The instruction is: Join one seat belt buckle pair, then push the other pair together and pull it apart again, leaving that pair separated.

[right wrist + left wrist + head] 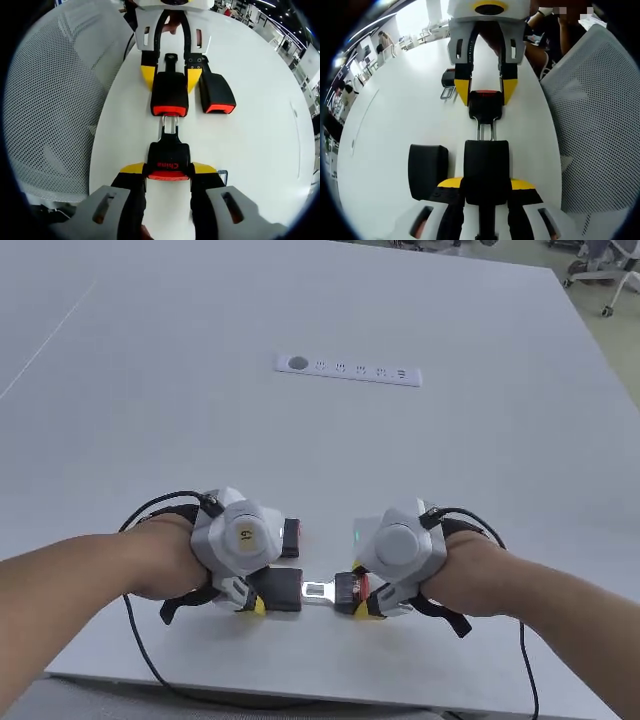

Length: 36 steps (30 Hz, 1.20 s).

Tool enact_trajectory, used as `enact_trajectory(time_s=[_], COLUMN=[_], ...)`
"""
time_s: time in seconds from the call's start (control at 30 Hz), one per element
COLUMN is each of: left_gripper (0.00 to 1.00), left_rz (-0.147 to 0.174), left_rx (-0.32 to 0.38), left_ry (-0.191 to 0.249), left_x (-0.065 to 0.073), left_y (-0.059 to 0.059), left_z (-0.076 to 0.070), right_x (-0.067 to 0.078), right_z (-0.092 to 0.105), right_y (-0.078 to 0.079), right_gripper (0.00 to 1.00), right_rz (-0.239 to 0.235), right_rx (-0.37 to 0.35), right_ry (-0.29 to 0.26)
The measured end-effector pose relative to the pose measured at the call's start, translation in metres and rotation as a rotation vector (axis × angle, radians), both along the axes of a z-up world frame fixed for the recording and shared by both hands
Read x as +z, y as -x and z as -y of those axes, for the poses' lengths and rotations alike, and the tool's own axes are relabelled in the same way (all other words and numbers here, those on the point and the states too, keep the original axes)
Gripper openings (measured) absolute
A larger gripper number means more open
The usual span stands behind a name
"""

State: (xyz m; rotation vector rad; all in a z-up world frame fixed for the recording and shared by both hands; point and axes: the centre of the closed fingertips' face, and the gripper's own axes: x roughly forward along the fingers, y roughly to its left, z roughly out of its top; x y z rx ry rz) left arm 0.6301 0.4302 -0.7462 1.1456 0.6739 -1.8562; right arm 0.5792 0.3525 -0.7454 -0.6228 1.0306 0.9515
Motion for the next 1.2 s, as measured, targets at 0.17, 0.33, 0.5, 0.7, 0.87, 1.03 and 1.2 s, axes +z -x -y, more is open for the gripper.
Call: enact_trajectory(time_s=[0.17,0.33,0.5,0.7,0.87,1.03,1.2], left_gripper=[0.34,0.34,0.34,0.34,0.34,0.33,0.33], left_rz=[-0.001,-0.002,-0.002,-0.004,-0.006,-0.009,-0.010], left_rx=[0.000,0.000,0.001,0.001,0.000,0.001,-0.004], left_ry=[0.002,0.003,0.002,0.005,0.007,0.011,0.015], left_x=[0.000,0.000,0.000,0.000,0.001,0.001,0.001], left_y=[0.000,0.000,0.000,0.000,0.000,0.001,0.001], left_z=[0.000,0.000,0.000,0.000,0.000,0.000,0.000], right_x=[0.001,0.001,0.002,0.003,0.002,0.003,0.001], right_z=[0.000,0.000,-0.003,-0.006,-0.009,-0.012,-0.012], right_y=[-0.001,-0.001,-0.002,-0.003,-0.004,-0.006,-0.007], right_gripper=[0.33,0.33,0.33,0.33,0.33,0.33,0.32], right_rz=[0.002,0.002,0.010,0.015,0.023,0.031,0.031], right_rx=[0.003,-0.005,-0.017,-0.025,-0.021,-0.027,-0.037], right_ry=[0.004,0.000,-0.020,-0.039,-0.045,-0.057,-0.051])
